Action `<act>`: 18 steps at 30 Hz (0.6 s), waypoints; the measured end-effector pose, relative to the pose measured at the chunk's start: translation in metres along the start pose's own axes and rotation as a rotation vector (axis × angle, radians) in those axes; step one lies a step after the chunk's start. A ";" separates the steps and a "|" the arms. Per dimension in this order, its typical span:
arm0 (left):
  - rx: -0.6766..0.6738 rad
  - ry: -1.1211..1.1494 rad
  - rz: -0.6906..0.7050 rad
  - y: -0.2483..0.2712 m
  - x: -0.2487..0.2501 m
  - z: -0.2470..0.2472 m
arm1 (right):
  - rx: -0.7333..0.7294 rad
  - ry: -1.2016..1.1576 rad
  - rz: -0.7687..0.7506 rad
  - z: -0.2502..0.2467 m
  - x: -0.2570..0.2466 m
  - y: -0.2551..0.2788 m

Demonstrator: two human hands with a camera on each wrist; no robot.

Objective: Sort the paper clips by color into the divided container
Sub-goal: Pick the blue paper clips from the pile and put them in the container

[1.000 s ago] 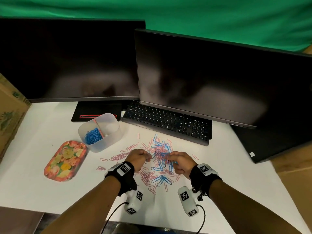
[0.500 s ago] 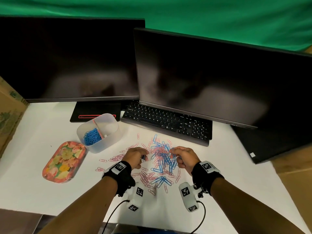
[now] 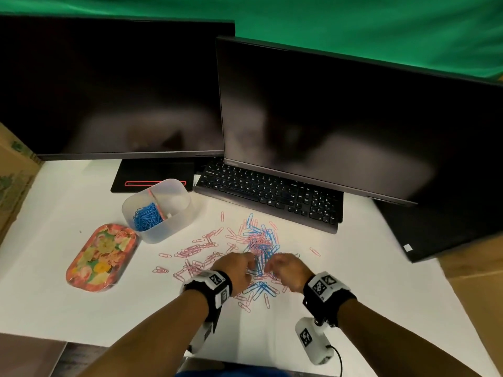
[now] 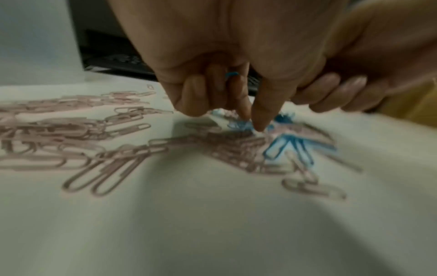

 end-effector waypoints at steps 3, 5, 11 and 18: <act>0.031 -0.109 0.017 -0.004 -0.002 0.002 | 0.051 0.493 -0.046 0.014 0.009 0.008; 0.029 -0.133 0.034 -0.007 -0.004 0.003 | 0.041 0.702 -0.020 0.023 0.010 0.013; 0.098 -0.047 0.012 -0.006 -0.012 -0.003 | 0.026 0.816 -0.044 0.028 0.005 0.006; 0.093 0.353 -0.011 0.006 -0.023 -0.011 | 0.035 0.704 -0.133 0.020 0.006 -0.001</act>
Point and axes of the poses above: each hand's wrist, its own y-axis away from the middle knuckle, its own z-axis out of the palm, x = y × z, the point moved 3 cm from there along -y, towards the middle knuckle, and after that the axes turned 11 degrees about -x, right-handed, at the moved point
